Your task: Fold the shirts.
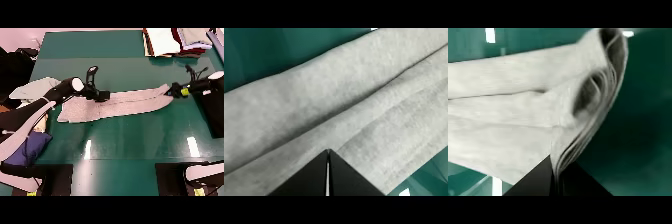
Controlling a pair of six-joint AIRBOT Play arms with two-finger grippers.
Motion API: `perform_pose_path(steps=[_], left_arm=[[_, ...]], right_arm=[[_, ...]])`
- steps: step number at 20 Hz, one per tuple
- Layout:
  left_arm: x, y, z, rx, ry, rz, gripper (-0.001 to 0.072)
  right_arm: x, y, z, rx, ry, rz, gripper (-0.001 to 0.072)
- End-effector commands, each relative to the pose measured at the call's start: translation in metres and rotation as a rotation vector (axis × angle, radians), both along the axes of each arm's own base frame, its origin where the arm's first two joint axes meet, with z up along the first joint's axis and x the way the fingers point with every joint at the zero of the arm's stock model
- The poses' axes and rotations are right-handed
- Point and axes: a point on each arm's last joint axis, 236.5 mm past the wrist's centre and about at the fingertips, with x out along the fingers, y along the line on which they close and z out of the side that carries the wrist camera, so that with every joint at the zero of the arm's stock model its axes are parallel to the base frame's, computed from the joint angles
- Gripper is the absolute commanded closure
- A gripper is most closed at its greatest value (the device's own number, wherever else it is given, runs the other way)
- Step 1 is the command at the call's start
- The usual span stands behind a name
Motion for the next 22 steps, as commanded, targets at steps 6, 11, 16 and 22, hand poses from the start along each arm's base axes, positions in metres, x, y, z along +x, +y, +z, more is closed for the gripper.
perform_pose_path(steps=[6, 11, 16, 22], left_arm=[[0.004, -0.038, -0.026, -0.008, 0.039, -0.043, 0.0688], [0.001, -0.039, -0.025, -0.014, 0.053, -0.047, 0.0688], [0.032, -0.006, 0.029, -0.034, -0.024, -0.003, 0.0688], [0.074, 0.184, 0.199, 0.105, -0.373, 0.242, 0.0687]], right_arm=[[-0.006, 0.104, 0.195, -0.024, -0.387, 0.198, 0.0700], [-0.027, 0.164, 0.228, 0.014, -0.443, 0.309, 0.0700], [-0.047, 0.217, 0.234, 0.054, -0.475, 0.399, 0.0700], [-0.080, 0.339, 0.227, 0.216, -0.517, 0.545, 0.0700]])
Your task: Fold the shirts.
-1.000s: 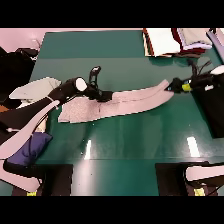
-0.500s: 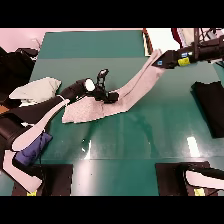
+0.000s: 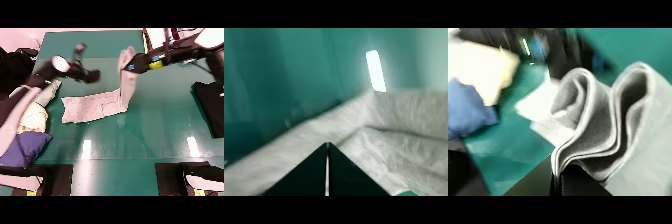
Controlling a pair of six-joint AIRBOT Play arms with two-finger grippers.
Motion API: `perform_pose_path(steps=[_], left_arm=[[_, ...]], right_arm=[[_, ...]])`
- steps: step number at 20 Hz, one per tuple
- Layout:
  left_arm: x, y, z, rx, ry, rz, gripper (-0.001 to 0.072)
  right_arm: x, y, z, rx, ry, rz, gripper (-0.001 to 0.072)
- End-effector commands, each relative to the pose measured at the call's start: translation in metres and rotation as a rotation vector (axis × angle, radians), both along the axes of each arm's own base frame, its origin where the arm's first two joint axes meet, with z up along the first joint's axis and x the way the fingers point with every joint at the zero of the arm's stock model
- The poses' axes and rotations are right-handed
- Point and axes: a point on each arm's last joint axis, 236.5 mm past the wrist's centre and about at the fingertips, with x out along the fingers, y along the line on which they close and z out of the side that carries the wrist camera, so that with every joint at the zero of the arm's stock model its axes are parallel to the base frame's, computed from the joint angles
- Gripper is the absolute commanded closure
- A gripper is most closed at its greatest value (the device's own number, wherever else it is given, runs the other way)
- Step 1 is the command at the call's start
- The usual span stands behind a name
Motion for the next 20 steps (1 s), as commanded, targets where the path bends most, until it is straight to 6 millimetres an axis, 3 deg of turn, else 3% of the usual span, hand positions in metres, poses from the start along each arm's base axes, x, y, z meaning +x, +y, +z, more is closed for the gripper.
perform_pose_path(steps=[1, 3, 4, 5, 6, 8, 11, 14, 17, 18, 19, 20], left_arm=[[-0.003, 0.123, 0.100, 0.148, -0.210, 0.173, 0.0687], [-0.018, 0.177, 0.152, 0.205, -0.316, 0.281, 0.0687], [-0.026, 0.195, 0.170, 0.214, -0.351, 0.322, 0.0688], [-0.035, 0.209, 0.183, 0.217, -0.374, 0.356, 0.0688], [-0.042, 0.217, 0.190, 0.221, -0.382, 0.375, 0.0687], [-0.050, 0.222, 0.187, 0.231, -0.354, 0.377, 0.0687], [-0.053, 0.210, 0.180, 0.245, -0.333, 0.327, 0.0688], [-0.054, 0.185, 0.179, 0.239, -0.341, 0.266, 0.0688], [-0.057, 0.153, 0.179, 0.226, -0.351, 0.192, 0.0687], [-0.058, 0.142, 0.179, 0.220, -0.358, 0.169, 0.0687], [-0.059, 0.131, 0.179, 0.215, -0.363, 0.144, 0.0688], [-0.060, 0.121, 0.179, 0.212, -0.368, 0.120, 0.0687]], right_arm=[[-0.022, 0.091, -0.007, 0.127, -0.011, 0.105, 0.0700], [-0.032, 0.149, -0.024, 0.208, 0.002, 0.141, 0.0700], [-0.032, 0.174, -0.033, 0.221, -0.013, 0.154, 0.0698], [-0.034, 0.195, -0.043, 0.219, -0.029, 0.175, 0.0615], [-0.036, 0.213, -0.049, 0.220, -0.037, 0.202, 0.0416], [-0.034, 0.221, -0.059, 0.175, -0.065, 0.252, 0.0392], [-0.014, 0.176, -0.082, 0.016, -0.043, 0.247, 0.0412], [0.027, 0.087, -0.120, -0.178, 0.002, 0.083, 0.0412], [0.044, -0.009, -0.166, -0.276, 0.149, -0.103, 0.0405], [0.044, -0.033, -0.183, -0.288, 0.204, -0.146, 0.0321], [0.043, -0.054, -0.204, -0.303, 0.273, -0.193, 0.0139], [0.039, -0.070, -0.222, -0.312, 0.345, -0.240, 0.0108]])
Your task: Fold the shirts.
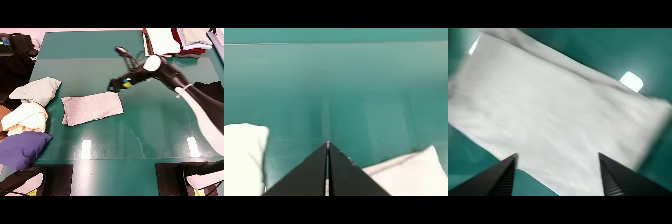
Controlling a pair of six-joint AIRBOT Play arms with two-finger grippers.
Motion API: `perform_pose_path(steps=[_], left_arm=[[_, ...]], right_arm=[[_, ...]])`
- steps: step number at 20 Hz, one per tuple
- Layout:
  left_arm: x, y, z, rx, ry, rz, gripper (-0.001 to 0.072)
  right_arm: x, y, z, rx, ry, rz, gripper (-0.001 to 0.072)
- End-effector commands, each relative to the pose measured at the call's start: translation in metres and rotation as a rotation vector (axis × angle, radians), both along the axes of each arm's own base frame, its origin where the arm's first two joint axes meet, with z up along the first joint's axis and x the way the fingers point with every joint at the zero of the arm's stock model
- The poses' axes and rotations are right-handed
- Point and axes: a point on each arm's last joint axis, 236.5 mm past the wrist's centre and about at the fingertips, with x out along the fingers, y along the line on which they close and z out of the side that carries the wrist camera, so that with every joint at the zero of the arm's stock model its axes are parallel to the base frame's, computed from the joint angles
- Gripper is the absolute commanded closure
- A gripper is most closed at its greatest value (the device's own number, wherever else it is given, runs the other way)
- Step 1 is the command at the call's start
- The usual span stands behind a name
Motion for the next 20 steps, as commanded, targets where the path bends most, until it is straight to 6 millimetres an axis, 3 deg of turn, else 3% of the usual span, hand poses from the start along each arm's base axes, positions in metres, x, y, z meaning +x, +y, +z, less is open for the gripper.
perform_pose_path(steps=[1, 4, 10, 11, 12, 13, 15, 16, 18, 20], left_arm=[[-0.004, -0.034, 0.001, 0.015, -0.016, -0.088, 0.0687], [0.001, -0.040, -0.004, 0.009, -0.012, -0.101, 0.0687], [0.002, -0.043, -0.008, -0.002, 0.004, -0.109, 0.0687], [0.002, -0.045, -0.008, -0.012, 0.004, -0.113, 0.0687], [0.001, -0.048, -0.007, -0.026, 0.005, -0.120, 0.0687], [0.000, -0.052, -0.006, -0.044, 0.007, -0.129, 0.0687], [-0.002, -0.058, -0.004, -0.073, 0.010, -0.142, 0.0688], [-0.002, -0.059, -0.004, -0.079, 0.012, -0.146, 0.0688], [-0.005, -0.064, -0.004, -0.096, 0.021, -0.157, 0.0688], [-0.010, -0.074, -0.007, -0.091, 0.034, -0.185, 0.0688]], right_arm=[[-0.011, -0.072, -0.063, -0.064, 0.212, -0.182, 0.0109], [-0.018, -0.058, -0.094, 0.025, 0.345, -0.225, 0.0118], [-0.015, 0.019, -0.110, 0.185, 0.363, -0.197, 0.0134], [-0.013, 0.031, -0.108, 0.187, 0.349, -0.165, 0.0209], [-0.010, 0.042, -0.105, 0.194, 0.334, -0.141, 0.0214], [-0.006, 0.052, -0.103, 0.198, 0.318, -0.124, 0.0269], [0.001, 0.068, -0.096, 0.204, 0.258, -0.069, 0.0596], [0.006, 0.074, -0.088, 0.209, 0.211, -0.034, 0.0699], [0.022, 0.074, -0.065, 0.233, 0.148, -0.034, 0.0700], [0.046, 0.047, -0.038, 0.208, 0.064, -0.068, 0.0700]])
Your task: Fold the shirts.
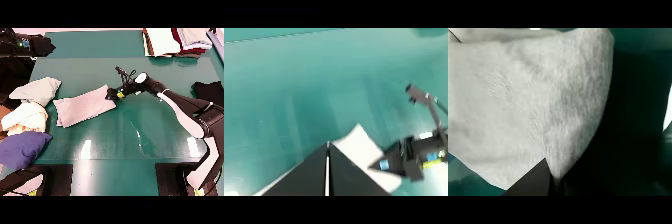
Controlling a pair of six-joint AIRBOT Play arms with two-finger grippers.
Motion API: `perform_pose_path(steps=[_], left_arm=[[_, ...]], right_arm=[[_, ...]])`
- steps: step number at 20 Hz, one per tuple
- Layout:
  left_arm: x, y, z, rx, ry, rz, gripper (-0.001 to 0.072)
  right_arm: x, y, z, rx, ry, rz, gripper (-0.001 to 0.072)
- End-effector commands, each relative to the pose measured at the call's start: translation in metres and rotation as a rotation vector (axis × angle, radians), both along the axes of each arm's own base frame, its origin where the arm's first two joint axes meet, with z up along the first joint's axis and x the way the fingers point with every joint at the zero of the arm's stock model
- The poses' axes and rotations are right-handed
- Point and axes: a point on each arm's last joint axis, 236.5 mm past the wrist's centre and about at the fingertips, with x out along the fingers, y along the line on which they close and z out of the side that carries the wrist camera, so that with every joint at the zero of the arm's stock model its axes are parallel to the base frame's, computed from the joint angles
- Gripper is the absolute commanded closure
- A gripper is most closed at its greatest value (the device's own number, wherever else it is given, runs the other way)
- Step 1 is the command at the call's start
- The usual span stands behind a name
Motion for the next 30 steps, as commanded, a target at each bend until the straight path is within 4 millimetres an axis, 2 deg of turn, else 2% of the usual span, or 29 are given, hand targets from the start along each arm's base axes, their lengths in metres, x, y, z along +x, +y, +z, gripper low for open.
perform_pose_path(steps=[1, 3, 4, 7, 9, 13, 16, 18, 20, 22, 25, 28, 30], left_arm=[[-0.010, -0.021, -0.003, -0.011, 0.022, -0.056, 0.0688], [-0.018, -0.045, -0.002, -0.007, 0.016, -0.112, 0.0688], [-0.023, -0.055, -0.002, -0.007, 0.013, -0.137, 0.0688], [-0.034, -0.080, 0.000, -0.011, 0.006, -0.198, 0.0688], [-0.037, -0.089, 0.003, -0.017, -0.006, -0.217, 0.0688], [-0.036, -0.096, 0.010, -0.066, -0.016, -0.207, 0.0688], [-0.037, -0.096, 0.010, -0.073, -0.008, -0.202, 0.0688], [-0.037, -0.096, 0.009, -0.085, 0.001, -0.193, 0.0688], [-0.037, -0.096, 0.009, -0.084, 0.004, -0.194, 0.0687], [-0.037, -0.096, 0.008, -0.084, 0.007, -0.194, 0.0688], [-0.041, -0.095, 0.004, -0.076, 0.027, -0.200, 0.0688], [-0.044, -0.095, 0.000, -0.067, 0.046, -0.206, 0.0688], [-0.044, -0.095, -0.001, -0.066, 0.049, -0.207, 0.0688]], right_arm=[[0.037, -0.037, 0.041, -0.043, -0.136, -0.062, 0.0700], [0.058, -0.101, 0.067, -0.122, -0.198, -0.165, 0.0700], [0.065, -0.141, 0.080, -0.167, -0.228, -0.228, 0.0700], [0.067, -0.267, 0.111, -0.275, -0.278, -0.435, 0.0700], [0.052, -0.356, 0.122, -0.330, -0.269, -0.596, 0.0700], [0.010, -0.504, 0.130, -0.390, -0.234, -0.902, 0.0700], [-0.016, -0.577, 0.133, -0.411, -0.221, -1.074, 0.0700], [-0.023, -0.606, 0.137, -0.429, -0.243, -1.150, 0.0700], [-0.022, -0.619, 0.148, -0.447, -0.277, -1.167, 0.0700], [-0.012, -0.625, 0.167, -0.448, -0.311, -1.155, 0.0700], [0.005, -0.631, 0.209, -0.420, -0.404, -1.163, 0.0700], [0.010, -0.638, 0.246, -0.439, -0.493, -1.174, 0.0700], [0.006, -0.642, 0.259, -0.447, -0.522, -1.188, 0.0700]])
